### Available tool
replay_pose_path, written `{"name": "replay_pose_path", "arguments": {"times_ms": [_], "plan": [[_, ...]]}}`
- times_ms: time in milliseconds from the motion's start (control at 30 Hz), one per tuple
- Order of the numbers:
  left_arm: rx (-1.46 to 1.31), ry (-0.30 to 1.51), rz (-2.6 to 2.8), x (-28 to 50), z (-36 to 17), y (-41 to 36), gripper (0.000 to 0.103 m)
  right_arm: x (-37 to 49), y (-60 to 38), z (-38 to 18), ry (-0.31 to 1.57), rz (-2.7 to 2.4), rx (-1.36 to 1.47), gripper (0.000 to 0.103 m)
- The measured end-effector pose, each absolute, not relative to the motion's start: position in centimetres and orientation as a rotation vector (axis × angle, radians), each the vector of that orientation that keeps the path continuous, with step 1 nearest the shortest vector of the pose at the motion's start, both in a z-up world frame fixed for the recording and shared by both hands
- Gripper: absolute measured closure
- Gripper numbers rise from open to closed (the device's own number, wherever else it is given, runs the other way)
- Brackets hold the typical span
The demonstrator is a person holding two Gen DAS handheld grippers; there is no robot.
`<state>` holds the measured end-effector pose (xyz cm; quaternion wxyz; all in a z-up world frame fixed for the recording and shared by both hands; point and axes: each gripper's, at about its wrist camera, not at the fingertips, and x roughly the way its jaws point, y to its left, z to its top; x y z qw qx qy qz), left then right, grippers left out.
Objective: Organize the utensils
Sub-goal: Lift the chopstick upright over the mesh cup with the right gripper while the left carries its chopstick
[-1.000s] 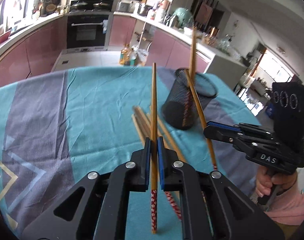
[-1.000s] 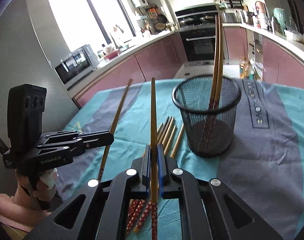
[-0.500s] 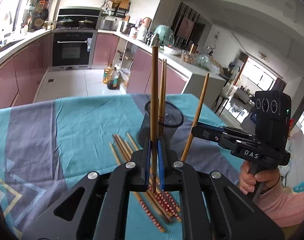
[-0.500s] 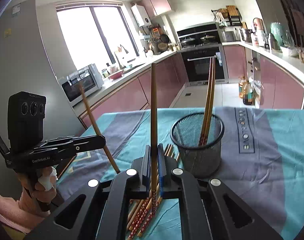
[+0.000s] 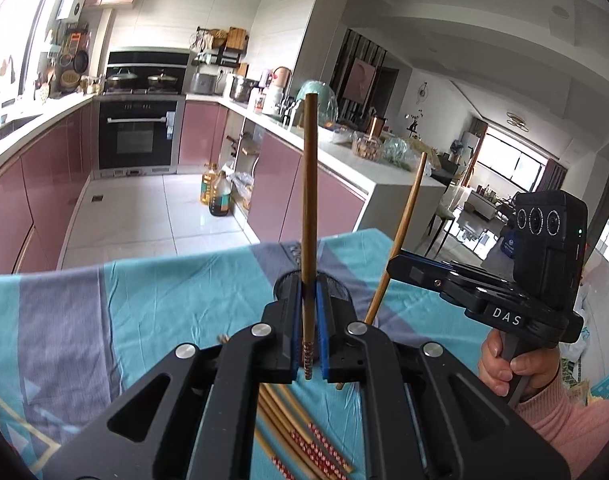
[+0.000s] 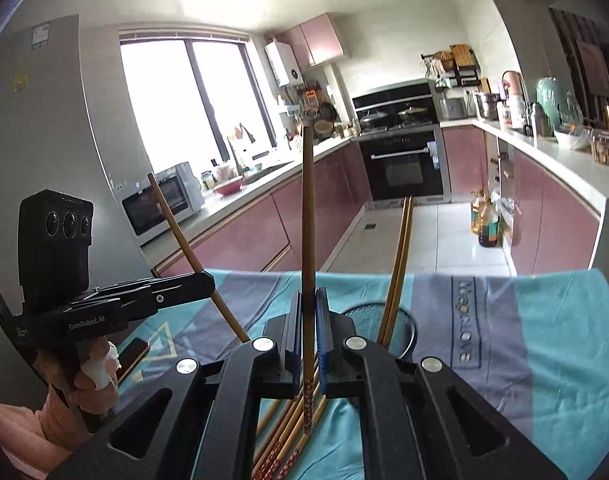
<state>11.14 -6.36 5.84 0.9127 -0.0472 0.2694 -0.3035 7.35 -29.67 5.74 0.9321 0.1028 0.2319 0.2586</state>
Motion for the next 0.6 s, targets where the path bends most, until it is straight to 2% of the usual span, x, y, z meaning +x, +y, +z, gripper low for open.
{"name": "replay_pose_path", "arguments": {"times_ms": [300, 600], "plan": [[-0.071, 0.497, -0.631, 12.5, 9.1, -8.2, 0.096, 8.9, -30.8, 7.6, 0.417, 0.493, 0.197, 0.097], [-0.03, 0.495, -0.619, 13.7, 9.4, -10.0, 0.096, 10.6, -31.2, 8.2, 0.393, 0.463, 0.203, 0.097]]}}
